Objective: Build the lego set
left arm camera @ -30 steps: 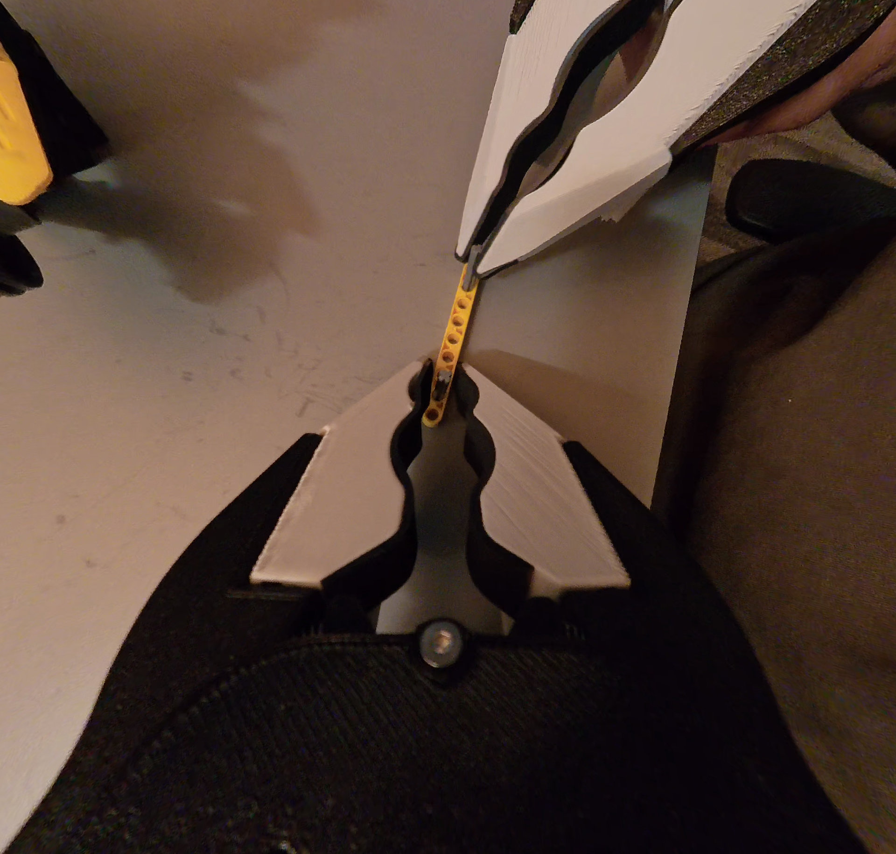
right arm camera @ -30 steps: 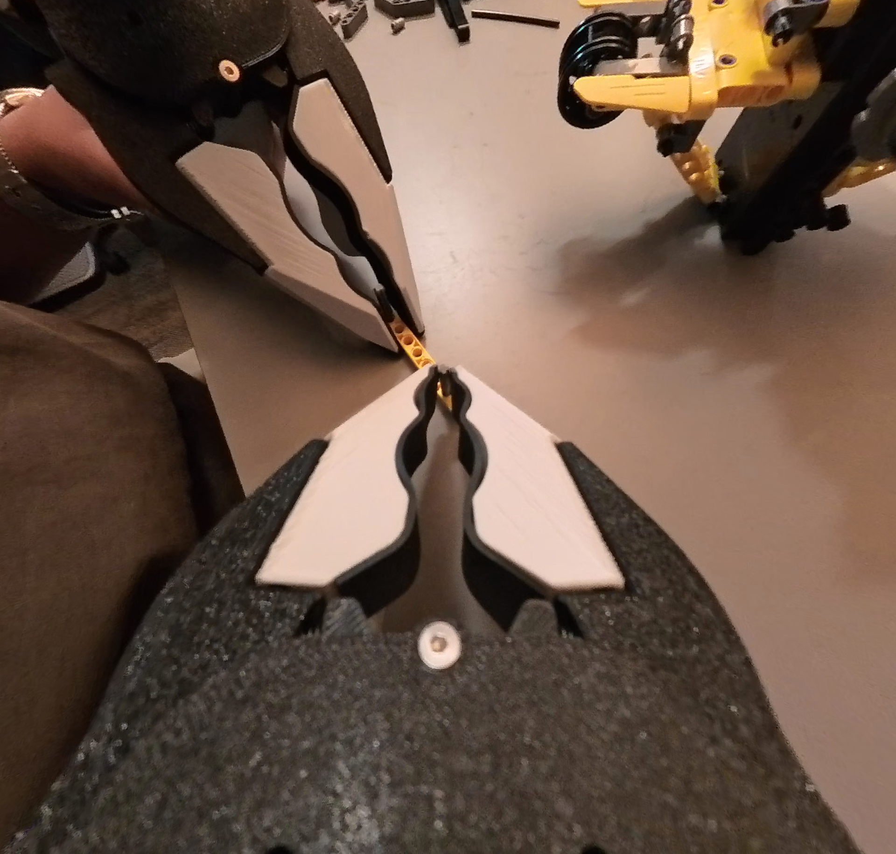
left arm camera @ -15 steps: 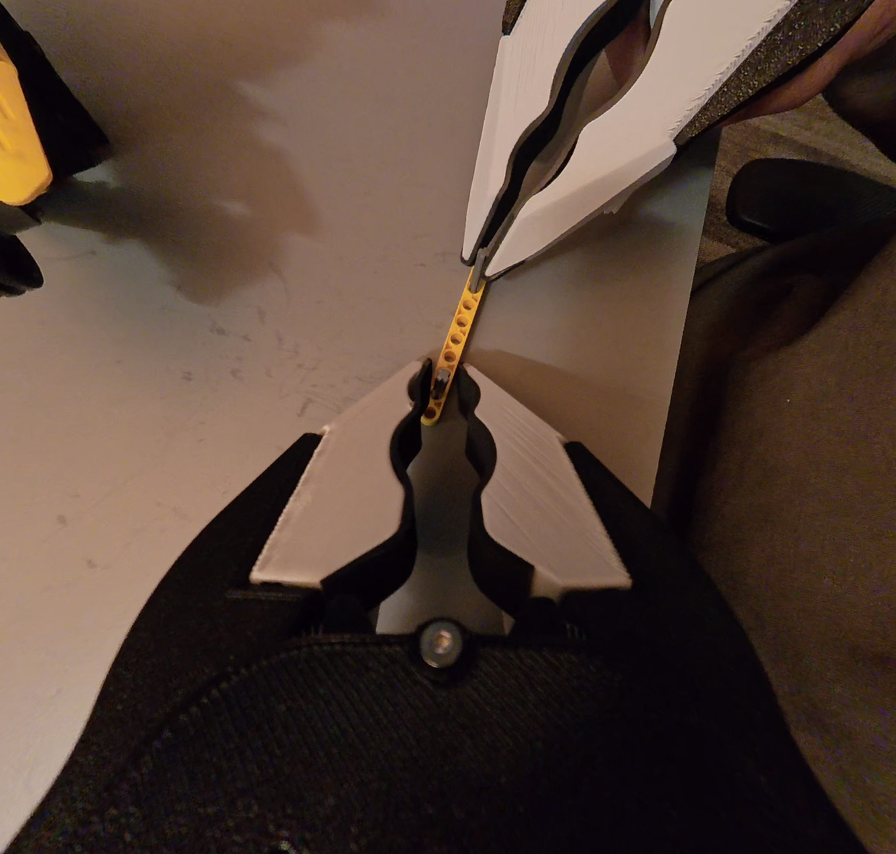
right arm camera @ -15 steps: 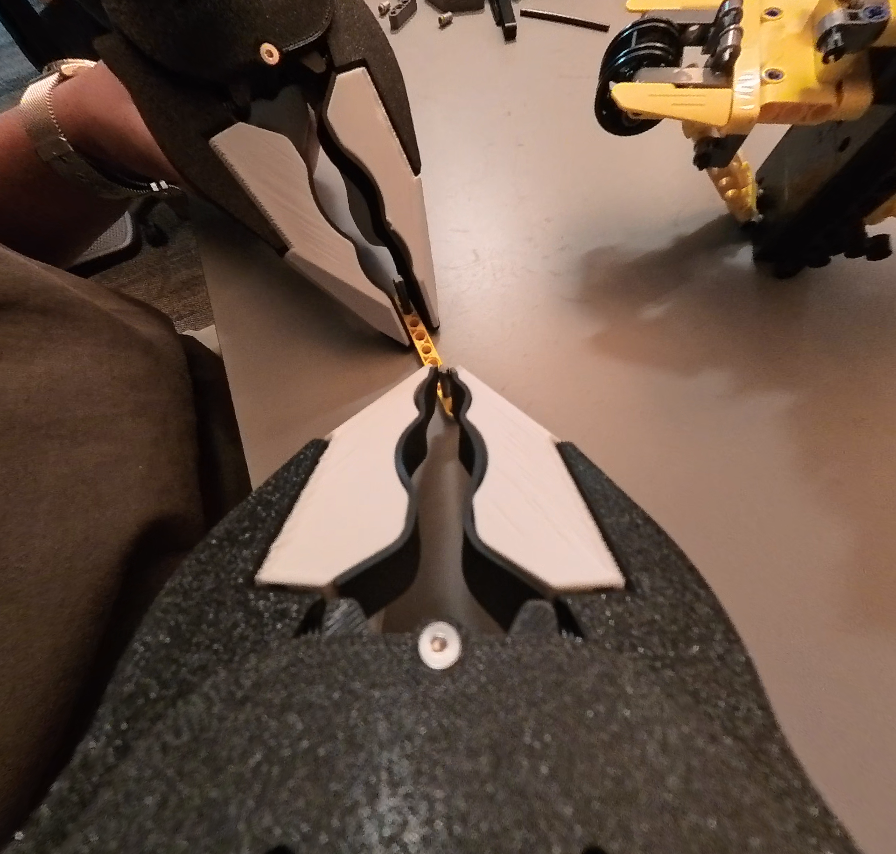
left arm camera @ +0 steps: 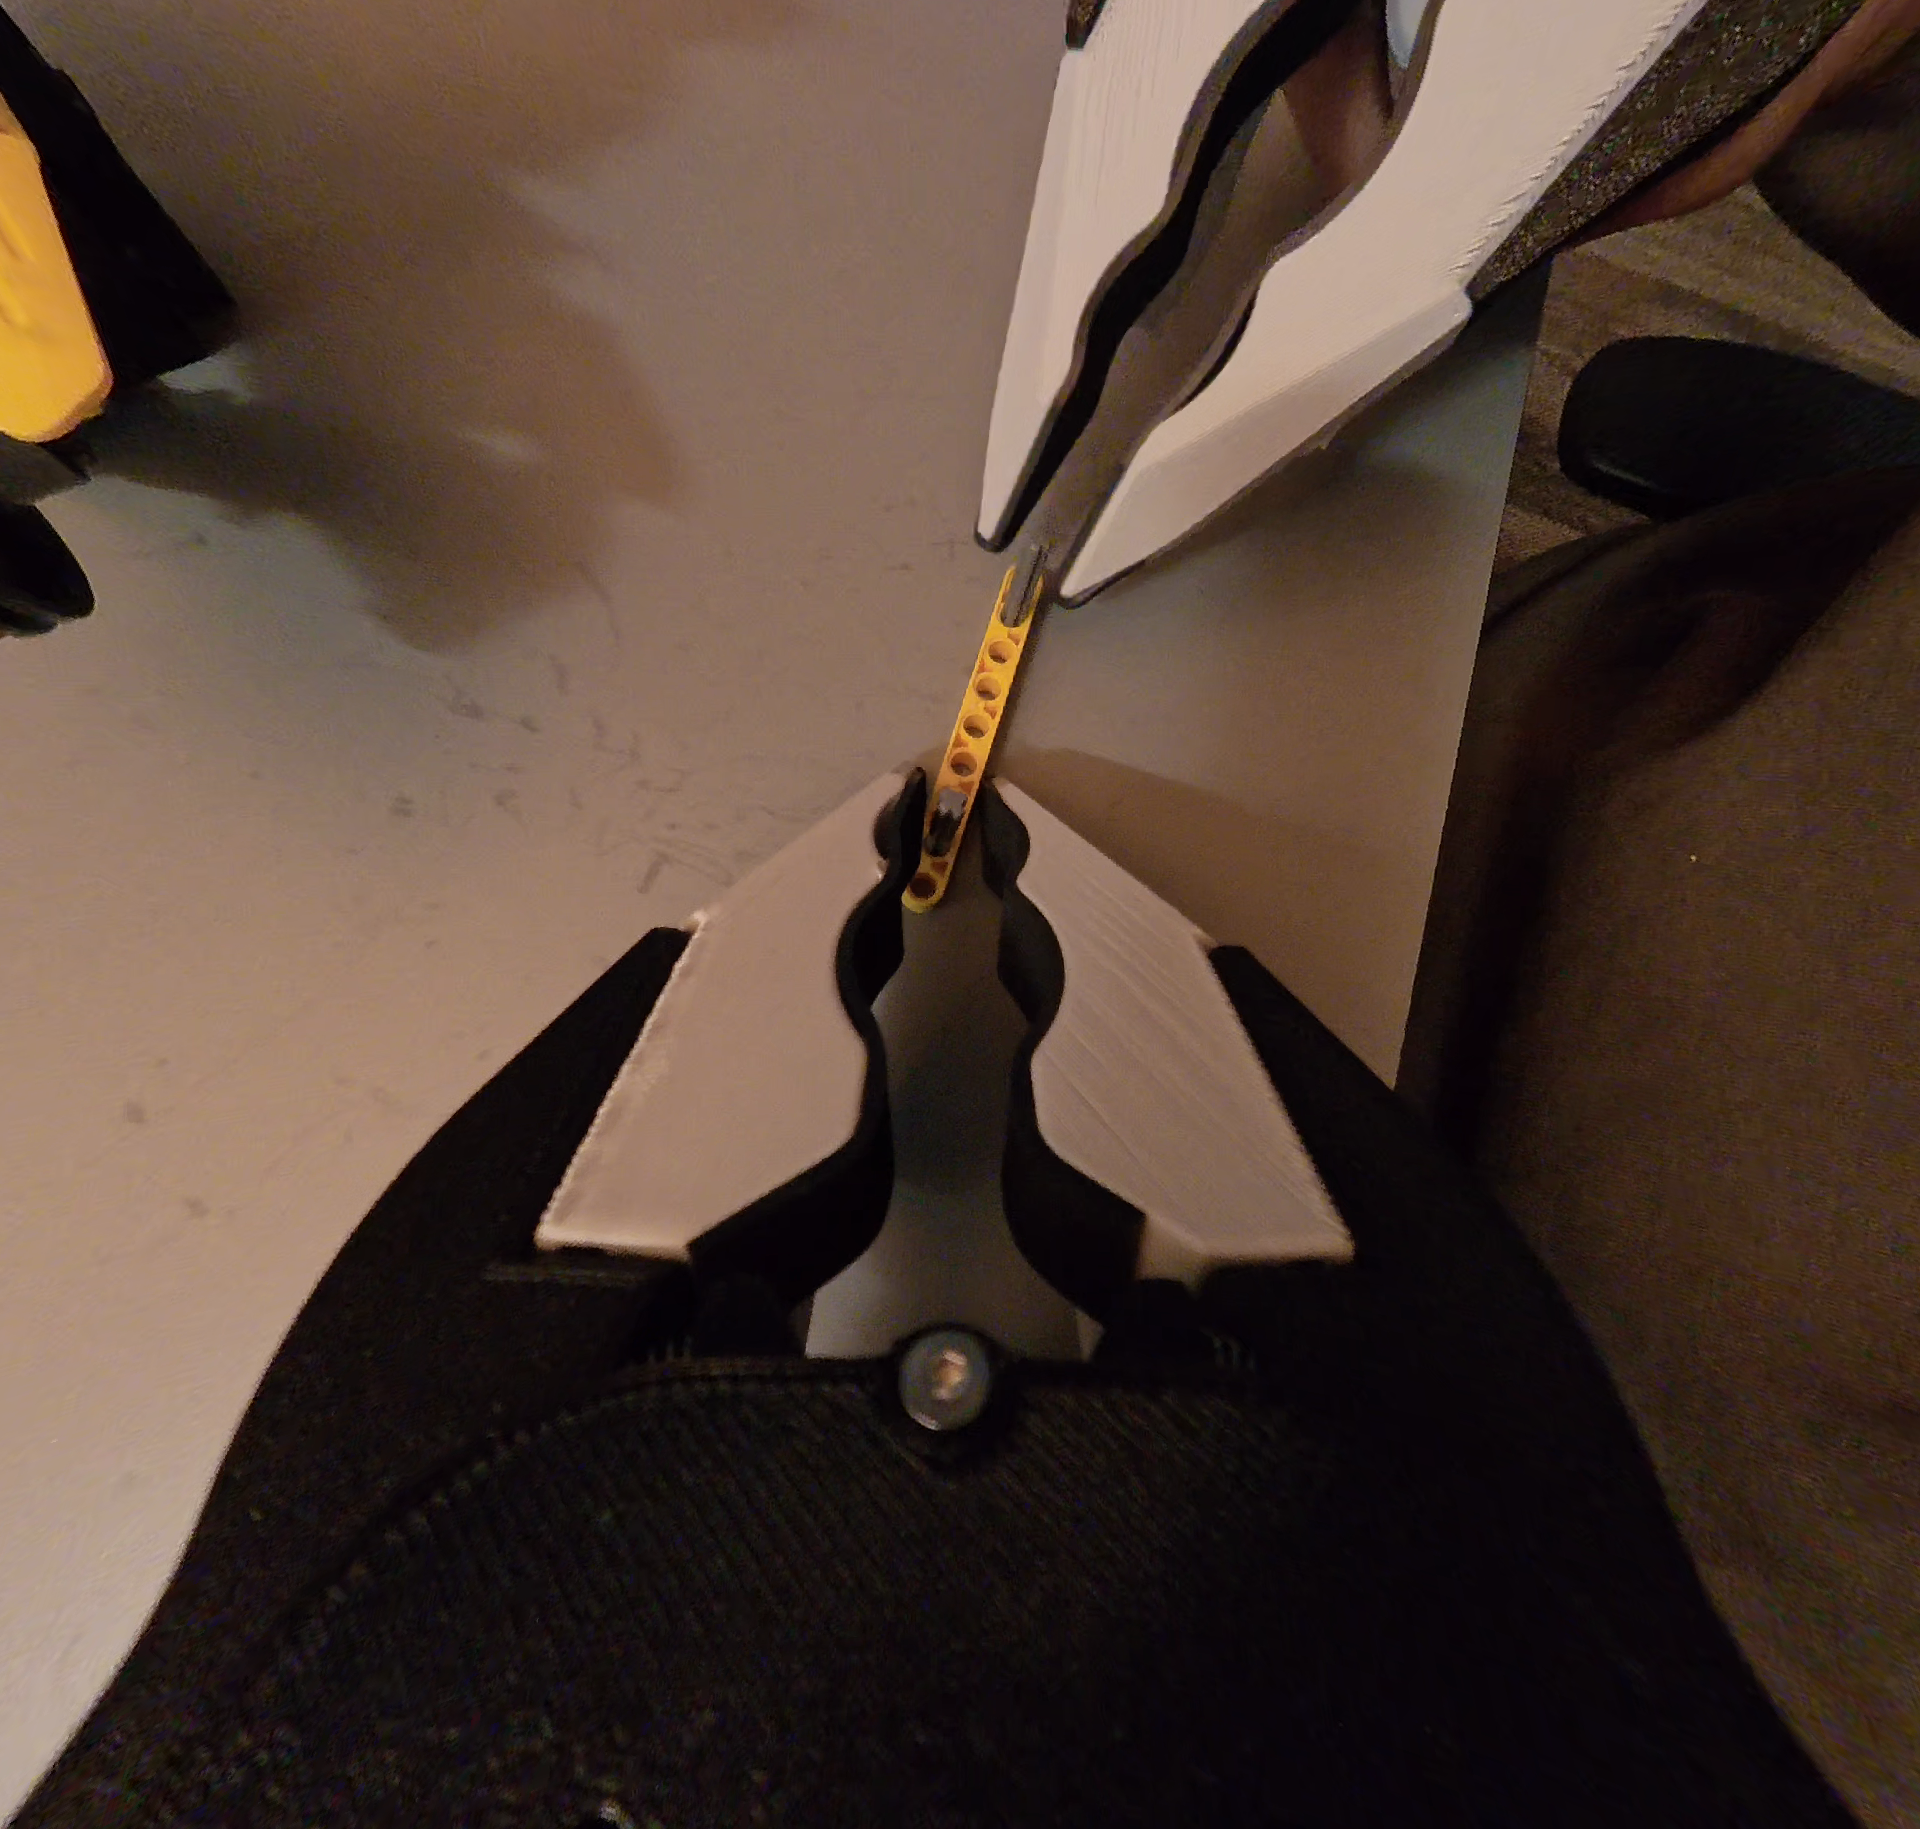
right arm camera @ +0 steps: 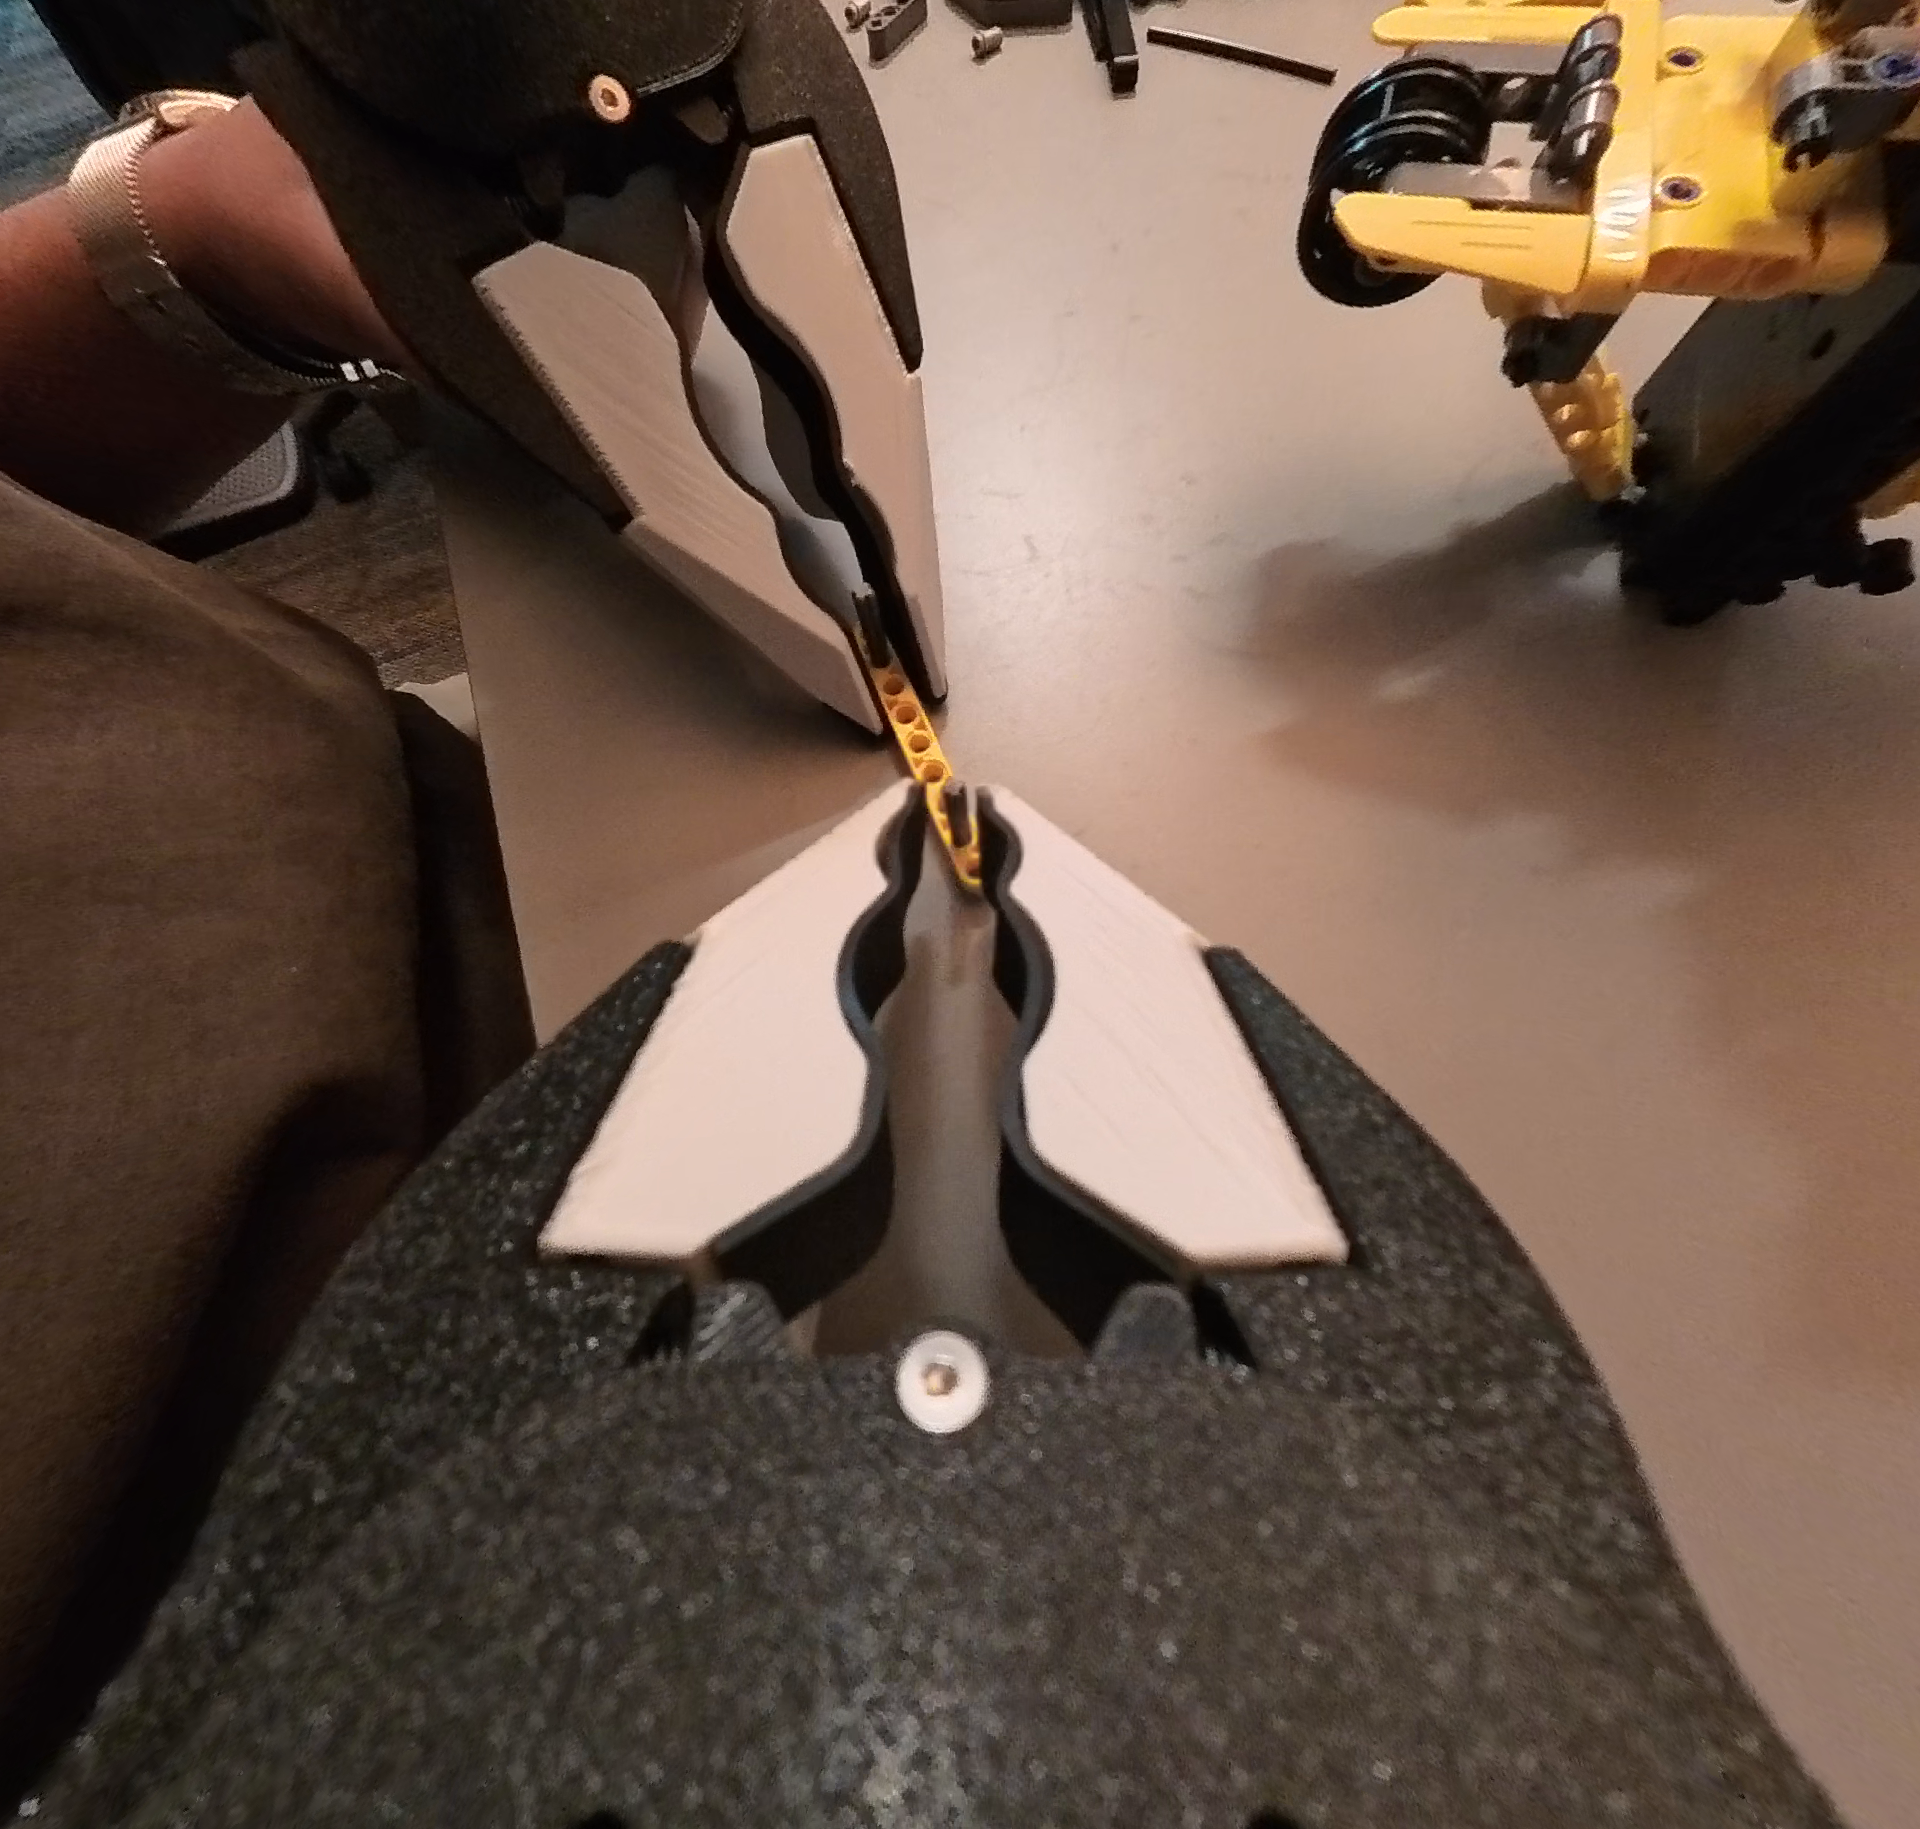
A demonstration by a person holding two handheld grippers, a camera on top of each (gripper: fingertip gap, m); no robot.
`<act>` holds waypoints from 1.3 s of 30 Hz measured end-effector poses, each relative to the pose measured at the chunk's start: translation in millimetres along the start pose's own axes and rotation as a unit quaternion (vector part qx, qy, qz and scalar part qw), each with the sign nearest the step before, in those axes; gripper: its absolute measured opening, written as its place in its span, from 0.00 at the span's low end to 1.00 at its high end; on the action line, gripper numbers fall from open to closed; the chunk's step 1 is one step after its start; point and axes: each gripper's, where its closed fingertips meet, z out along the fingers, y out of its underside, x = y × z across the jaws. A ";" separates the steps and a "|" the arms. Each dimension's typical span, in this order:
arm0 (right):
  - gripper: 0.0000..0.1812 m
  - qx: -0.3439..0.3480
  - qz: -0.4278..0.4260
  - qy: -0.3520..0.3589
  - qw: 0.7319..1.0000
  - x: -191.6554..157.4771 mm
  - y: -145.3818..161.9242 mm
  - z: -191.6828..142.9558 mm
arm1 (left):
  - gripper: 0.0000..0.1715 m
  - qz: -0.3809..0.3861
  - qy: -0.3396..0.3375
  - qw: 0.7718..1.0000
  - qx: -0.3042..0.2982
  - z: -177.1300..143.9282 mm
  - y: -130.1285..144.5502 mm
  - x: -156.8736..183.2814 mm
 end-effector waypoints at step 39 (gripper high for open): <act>0.06 -0.061 -0.007 0.011 0.998 2.9 18.0 9.9 | 0.11 -0.012 0.021 0.999 0.023 -5.0 -5.4 2.1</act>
